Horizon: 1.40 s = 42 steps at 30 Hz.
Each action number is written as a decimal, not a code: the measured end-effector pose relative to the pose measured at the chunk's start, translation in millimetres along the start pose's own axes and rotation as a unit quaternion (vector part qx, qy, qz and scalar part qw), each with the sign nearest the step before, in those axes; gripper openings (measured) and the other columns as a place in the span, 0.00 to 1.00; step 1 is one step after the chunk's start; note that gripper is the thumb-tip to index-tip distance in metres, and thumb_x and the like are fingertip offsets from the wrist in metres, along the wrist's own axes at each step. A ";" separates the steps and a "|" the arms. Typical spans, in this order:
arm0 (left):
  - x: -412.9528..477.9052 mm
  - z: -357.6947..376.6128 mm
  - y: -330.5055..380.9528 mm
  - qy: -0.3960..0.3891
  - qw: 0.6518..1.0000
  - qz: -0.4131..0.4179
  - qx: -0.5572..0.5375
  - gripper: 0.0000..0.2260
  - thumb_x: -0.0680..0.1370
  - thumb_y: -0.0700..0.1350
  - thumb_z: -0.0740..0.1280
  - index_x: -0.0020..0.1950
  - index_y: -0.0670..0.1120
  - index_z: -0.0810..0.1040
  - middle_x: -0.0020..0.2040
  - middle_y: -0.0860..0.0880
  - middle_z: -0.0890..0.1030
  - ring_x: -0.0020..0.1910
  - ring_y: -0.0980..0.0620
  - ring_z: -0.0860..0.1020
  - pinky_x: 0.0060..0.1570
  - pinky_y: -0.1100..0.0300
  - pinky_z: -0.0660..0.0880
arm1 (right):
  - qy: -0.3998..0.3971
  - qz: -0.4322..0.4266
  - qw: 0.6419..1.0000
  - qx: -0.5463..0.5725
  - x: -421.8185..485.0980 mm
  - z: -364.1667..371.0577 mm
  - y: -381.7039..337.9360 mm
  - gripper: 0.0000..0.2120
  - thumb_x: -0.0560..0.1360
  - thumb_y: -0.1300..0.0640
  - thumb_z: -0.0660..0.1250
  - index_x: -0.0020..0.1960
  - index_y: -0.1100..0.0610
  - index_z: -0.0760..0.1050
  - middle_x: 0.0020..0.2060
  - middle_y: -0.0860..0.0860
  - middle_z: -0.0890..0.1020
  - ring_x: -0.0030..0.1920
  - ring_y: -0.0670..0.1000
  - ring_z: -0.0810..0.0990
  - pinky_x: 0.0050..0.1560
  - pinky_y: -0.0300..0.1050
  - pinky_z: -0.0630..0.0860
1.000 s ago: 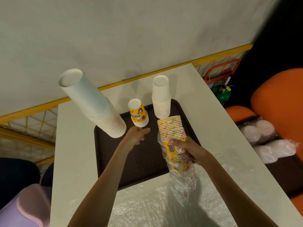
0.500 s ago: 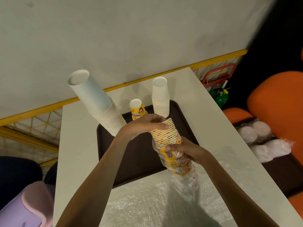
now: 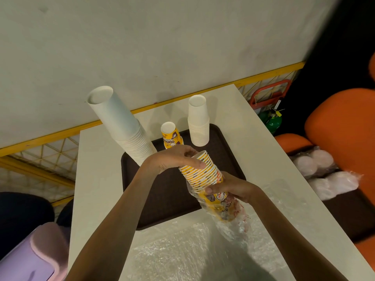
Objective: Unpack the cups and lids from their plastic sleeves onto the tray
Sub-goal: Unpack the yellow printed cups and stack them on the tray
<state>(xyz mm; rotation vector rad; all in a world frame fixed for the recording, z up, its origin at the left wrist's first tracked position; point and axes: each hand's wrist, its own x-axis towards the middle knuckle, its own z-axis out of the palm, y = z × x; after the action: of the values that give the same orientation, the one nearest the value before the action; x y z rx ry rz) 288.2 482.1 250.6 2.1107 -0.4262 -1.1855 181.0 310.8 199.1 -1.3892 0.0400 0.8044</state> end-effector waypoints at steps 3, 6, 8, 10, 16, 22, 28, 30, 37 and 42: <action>-1.3 -0.8 -1.4 -0.015 1.000 0.004 0.008 0.47 0.50 0.68 0.74 0.63 0.47 0.72 0.61 0.48 0.77 0.61 0.50 0.76 0.64 0.52 0.73 | -0.007 0.002 1.000 -0.005 -0.4 1.1 0.1 0.46 0.42 0.34 0.80 0.57 0.48 0.72 0.48 0.44 0.82 0.49 0.43 0.82 0.46 0.36 0.78; -1.0 -0.3 -1.5 -0.025 1.000 0.009 0.000 0.53 0.45 0.72 0.74 0.64 0.47 0.71 0.62 0.48 0.77 0.61 0.49 0.76 0.64 0.51 0.73 | -0.011 0.001 1.000 -0.004 -0.5 1.1 0.1 0.46 0.43 0.34 0.80 0.57 0.48 0.72 0.48 0.44 0.82 0.49 0.42 0.82 0.46 0.35 0.77; 0.5 -0.1 -1.9 -0.030 1.000 0.007 -0.005 0.57 0.42 0.74 0.73 0.65 0.46 0.71 0.61 0.48 0.77 0.61 0.49 0.77 0.64 0.51 0.73 | -0.015 0.003 1.000 0.000 -0.9 0.5 -0.3 0.45 0.43 0.35 0.80 0.56 0.48 0.72 0.46 0.43 0.83 0.49 0.42 0.83 0.45 0.34 0.77; 0.3 -0.1 -2.1 -0.035 0.999 0.000 -0.009 0.58 0.41 0.74 0.73 0.66 0.45 0.71 0.61 0.48 0.78 0.60 0.49 0.77 0.63 0.52 0.74 | -0.018 0.005 1.000 0.001 -1.1 0.2 -0.8 0.45 0.43 0.35 0.81 0.56 0.48 0.72 0.46 0.43 0.83 0.48 0.42 0.83 0.45 0.35 0.77; -3.1 -2.3 1.1 -0.036 0.999 -0.028 -0.028 0.38 0.59 0.61 0.73 0.64 0.46 0.70 0.60 0.48 0.77 0.61 0.48 0.77 0.63 0.52 0.74 | -0.015 0.009 1.000 -0.004 -2.8 -0.4 -1.6 0.46 0.42 0.34 0.80 0.56 0.48 0.72 0.46 0.42 0.83 0.48 0.41 0.83 0.44 0.34 0.77; 2.9 -10.1 0.2 0.065 0.994 -0.002 -0.085 0.19 0.74 0.53 0.70 0.61 0.47 0.71 0.60 0.46 0.78 0.60 0.47 0.77 0.64 0.49 0.73 | 0.025 -0.004 1.000 0.017 -3.6 -2.8 -0.6 0.46 0.41 0.33 0.80 0.55 0.48 0.73 0.45 0.43 0.83 0.47 0.42 0.83 0.44 0.34 0.78; 1.5 -26.5 -12.8 0.169 0.958 0.030 -0.228 0.30 0.68 0.61 0.72 0.65 0.48 0.72 0.56 0.47 0.82 0.57 0.48 0.80 0.63 0.48 0.73 | 0.112 -0.020 0.990 0.088 -5.2 -14.9 2.4 0.23 0.63 0.48 0.76 0.55 0.49 0.74 0.47 0.48 0.84 0.46 0.45 0.84 0.44 0.37 0.79; -0.7 -23.0 -18.0 0.158 0.954 0.032 -0.251 0.22 0.74 0.55 0.68 0.64 0.48 0.72 0.54 0.48 0.82 0.56 0.49 0.80 0.59 0.53 0.75 | 0.146 -0.020 0.982 0.122 -5.7 -17.0 1.4 0.11 0.73 0.55 0.70 0.54 0.48 0.74 0.45 0.47 0.84 0.44 0.45 0.84 0.42 0.37 0.79; -3.3 -4.9 -31.2 0.063 0.951 0.000 -0.301 0.26 0.69 0.51 0.68 0.66 0.47 0.70 0.58 0.46 0.81 0.55 0.50 0.80 0.54 0.56 0.78 | 0.178 -0.017 0.974 0.141 -2.3 -15.6 0.7 0.08 0.76 0.59 0.64 0.52 0.48 0.73 0.43 0.45 0.84 0.41 0.43 0.84 0.39 0.36 0.79; -0.4 -2.7 -37.4 0.055 0.919 0.000 -0.390 0.25 0.68 0.46 0.69 0.65 0.46 0.71 0.58 0.45 0.81 0.55 0.48 0.81 0.52 0.56 0.79 | 0.176 -0.017 0.974 0.144 2.3 -15.2 -0.3 0.08 0.76 0.58 0.64 0.53 0.48 0.73 0.45 0.46 0.83 0.43 0.44 0.84 0.40 0.36 0.79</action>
<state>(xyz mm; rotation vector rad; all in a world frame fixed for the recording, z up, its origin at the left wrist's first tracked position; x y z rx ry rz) 288.7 510.4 226.0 1.4591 0.1047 -0.9990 189.2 298.6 194.9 -1.2356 0.3931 0.4914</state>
